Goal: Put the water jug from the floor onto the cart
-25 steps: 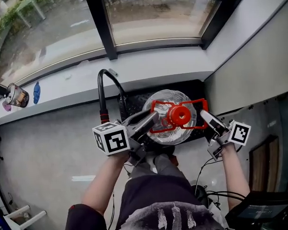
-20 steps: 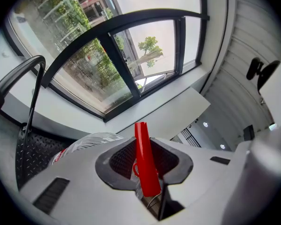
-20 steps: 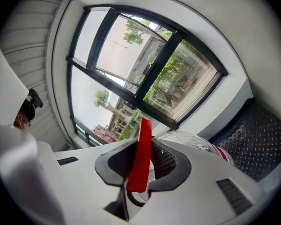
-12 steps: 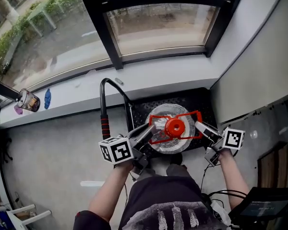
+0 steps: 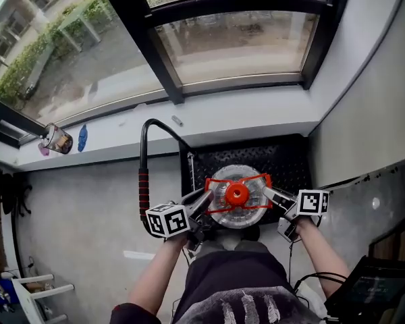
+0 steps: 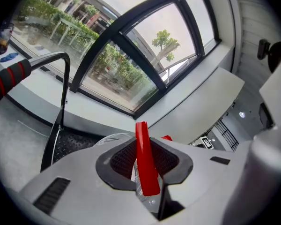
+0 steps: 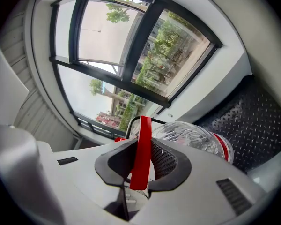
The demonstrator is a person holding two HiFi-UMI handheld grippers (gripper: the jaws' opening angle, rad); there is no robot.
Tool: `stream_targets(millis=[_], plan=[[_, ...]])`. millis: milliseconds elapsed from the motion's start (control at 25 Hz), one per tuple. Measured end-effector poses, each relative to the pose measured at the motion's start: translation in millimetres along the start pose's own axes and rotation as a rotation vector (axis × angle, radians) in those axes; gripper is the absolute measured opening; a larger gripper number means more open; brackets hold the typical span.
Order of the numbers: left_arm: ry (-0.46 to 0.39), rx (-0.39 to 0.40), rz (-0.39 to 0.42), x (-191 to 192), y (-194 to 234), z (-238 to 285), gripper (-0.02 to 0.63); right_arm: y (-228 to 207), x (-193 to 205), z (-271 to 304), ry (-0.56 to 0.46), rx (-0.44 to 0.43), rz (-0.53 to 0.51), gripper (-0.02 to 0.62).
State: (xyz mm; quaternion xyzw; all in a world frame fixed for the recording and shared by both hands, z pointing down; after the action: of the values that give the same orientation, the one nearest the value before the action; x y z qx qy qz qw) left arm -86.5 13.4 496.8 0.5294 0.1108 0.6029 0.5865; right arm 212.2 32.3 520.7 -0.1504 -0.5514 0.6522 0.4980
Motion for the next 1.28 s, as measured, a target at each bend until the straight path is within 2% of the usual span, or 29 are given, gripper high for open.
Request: stream_targets(millis=[160, 360, 560, 880, 1280], plan=[[0.016, -0.058, -0.066, 15, 18, 13, 0.077, -23, 0, 12, 0.064, 0.044, -0.011, 0.074], [0.073, -0.131, -0.063, 14, 59, 43, 0.077, -66, -4, 49, 0.101, 0.091, 0.013, 0.074], [0.134, -0.177, -0.077, 28, 73, 57, 0.077, -83, 10, 61, 0.159, 0.2, 0.01, 0.074], [0.155, -0.163, -0.101, 28, 120, 67, 0.076, -98, 9, 95, 0.203, 0.266, -0.067, 0.074], [0.223, -0.19, -0.059, 31, 152, 85, 0.074, -111, 9, 116, 0.238, 0.342, -0.119, 0.072]])
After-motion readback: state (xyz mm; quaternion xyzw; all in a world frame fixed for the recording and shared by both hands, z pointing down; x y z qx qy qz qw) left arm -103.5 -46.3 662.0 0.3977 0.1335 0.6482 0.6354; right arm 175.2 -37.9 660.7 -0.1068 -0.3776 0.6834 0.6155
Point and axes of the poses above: the fingertips, and each gripper's own axes: z forward along the fingers, y to its left, x out of its underside, the point moved 8 cm from there along -z, backward along the fingers, and after that the axes turned 2 degrees about -z, right-handed, at the moved point
